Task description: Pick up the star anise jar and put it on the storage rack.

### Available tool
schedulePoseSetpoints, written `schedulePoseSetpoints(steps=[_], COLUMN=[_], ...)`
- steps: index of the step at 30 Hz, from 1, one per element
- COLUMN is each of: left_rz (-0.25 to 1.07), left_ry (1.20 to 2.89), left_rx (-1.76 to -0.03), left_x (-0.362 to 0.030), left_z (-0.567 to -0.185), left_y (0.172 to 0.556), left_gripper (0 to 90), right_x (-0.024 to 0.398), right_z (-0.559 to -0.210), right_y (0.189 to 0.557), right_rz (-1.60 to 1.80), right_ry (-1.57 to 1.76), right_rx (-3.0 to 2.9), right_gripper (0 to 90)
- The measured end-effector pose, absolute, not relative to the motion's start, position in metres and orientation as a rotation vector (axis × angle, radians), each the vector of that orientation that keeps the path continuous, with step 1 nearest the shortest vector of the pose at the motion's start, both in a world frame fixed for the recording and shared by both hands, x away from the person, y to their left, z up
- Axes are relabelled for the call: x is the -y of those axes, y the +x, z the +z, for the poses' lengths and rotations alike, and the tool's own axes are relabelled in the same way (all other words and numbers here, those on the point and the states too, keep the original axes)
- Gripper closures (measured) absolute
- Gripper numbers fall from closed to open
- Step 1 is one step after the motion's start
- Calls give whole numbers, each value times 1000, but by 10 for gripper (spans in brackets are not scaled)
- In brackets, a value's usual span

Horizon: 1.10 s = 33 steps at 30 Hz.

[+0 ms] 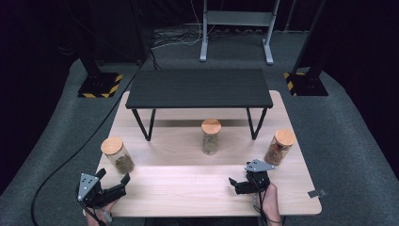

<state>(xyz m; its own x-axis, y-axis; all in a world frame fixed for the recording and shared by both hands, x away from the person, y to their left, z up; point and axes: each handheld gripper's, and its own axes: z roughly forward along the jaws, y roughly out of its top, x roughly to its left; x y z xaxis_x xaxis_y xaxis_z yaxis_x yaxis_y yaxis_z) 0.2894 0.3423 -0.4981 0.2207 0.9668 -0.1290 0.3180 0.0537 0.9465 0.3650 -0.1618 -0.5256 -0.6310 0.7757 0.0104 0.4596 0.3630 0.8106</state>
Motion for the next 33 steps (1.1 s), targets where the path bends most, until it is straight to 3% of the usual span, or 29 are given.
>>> schedulePoseSetpoints(steps=[19, 33], left_rz=[925, 927], left_ry=[1565, 1547], left_rx=[-1357, -1372], left_x=[-336, -342], left_z=[-502, -504], left_y=[311, 344], left_gripper=[0, 0], right_x=[163, 166], right_z=[-526, -525], right_y=[370, 369], right_rz=[1160, 1187], right_ry=[1125, 1134], right_rx=[-2242, -2211], right_gripper=[8, 17])
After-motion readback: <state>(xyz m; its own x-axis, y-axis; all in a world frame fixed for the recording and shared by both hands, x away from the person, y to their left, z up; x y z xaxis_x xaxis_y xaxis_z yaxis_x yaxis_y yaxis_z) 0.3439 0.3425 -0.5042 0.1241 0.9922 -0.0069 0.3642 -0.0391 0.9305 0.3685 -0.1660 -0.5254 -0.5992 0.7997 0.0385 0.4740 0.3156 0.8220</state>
